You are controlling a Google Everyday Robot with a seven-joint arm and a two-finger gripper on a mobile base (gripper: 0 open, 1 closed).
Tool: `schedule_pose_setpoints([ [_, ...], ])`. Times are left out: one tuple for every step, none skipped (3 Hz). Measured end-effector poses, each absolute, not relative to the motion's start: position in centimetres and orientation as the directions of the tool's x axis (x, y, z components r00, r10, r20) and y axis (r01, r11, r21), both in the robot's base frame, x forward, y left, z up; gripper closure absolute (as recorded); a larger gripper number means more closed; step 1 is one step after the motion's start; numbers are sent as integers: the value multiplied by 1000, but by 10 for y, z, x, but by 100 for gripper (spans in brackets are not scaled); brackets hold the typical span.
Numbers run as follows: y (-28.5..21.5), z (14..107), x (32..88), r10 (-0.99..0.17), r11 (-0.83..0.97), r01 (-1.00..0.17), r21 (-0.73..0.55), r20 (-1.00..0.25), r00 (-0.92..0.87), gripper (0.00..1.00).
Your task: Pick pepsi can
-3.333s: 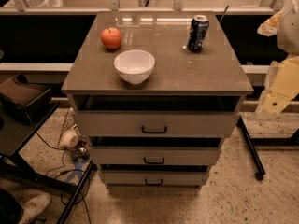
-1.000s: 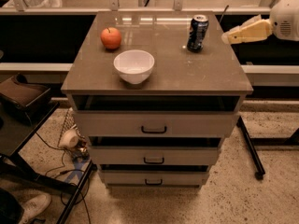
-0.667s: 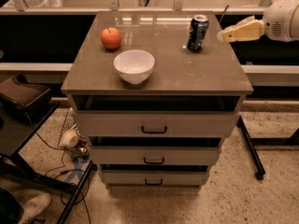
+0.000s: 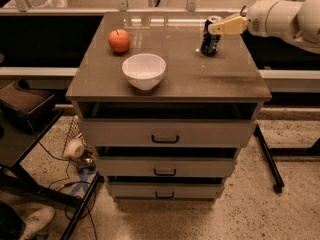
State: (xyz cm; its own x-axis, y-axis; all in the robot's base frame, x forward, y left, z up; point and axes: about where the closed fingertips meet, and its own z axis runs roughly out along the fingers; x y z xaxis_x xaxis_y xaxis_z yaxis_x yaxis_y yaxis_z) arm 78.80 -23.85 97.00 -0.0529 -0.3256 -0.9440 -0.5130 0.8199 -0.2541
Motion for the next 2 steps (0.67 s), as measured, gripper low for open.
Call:
schedule_pose_setpoints([
  [-224,949,820,-233,827,-540,-156,-970,-77,0],
  [-207,915,843,-74,828,-561,10,-989,-127,2],
])
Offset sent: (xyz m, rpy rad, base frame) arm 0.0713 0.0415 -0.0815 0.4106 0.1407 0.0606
